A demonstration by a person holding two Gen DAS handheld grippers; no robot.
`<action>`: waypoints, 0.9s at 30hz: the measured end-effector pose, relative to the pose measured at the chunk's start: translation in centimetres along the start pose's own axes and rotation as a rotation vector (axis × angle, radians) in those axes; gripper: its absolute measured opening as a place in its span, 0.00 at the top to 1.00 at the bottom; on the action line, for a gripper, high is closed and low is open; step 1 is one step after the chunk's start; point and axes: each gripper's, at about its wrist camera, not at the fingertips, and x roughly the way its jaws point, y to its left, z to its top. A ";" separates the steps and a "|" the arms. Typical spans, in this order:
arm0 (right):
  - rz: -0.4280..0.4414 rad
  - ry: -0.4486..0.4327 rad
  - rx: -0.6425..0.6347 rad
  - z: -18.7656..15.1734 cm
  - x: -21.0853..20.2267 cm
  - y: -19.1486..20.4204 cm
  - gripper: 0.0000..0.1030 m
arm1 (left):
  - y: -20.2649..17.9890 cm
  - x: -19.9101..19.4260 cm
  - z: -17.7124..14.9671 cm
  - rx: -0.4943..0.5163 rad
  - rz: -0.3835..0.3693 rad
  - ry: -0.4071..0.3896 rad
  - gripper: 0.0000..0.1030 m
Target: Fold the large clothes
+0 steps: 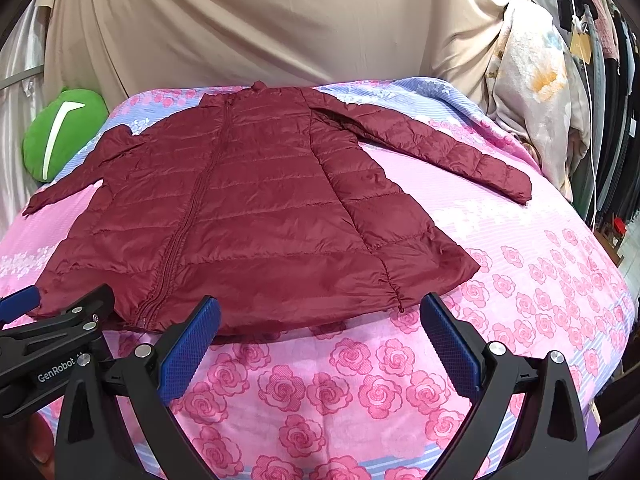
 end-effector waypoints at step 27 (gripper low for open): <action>-0.004 0.011 0.001 -0.4 0.5 0.4 0.05 | 0.3 1.0 -0.1 -0.006 0.005 0.025 0.05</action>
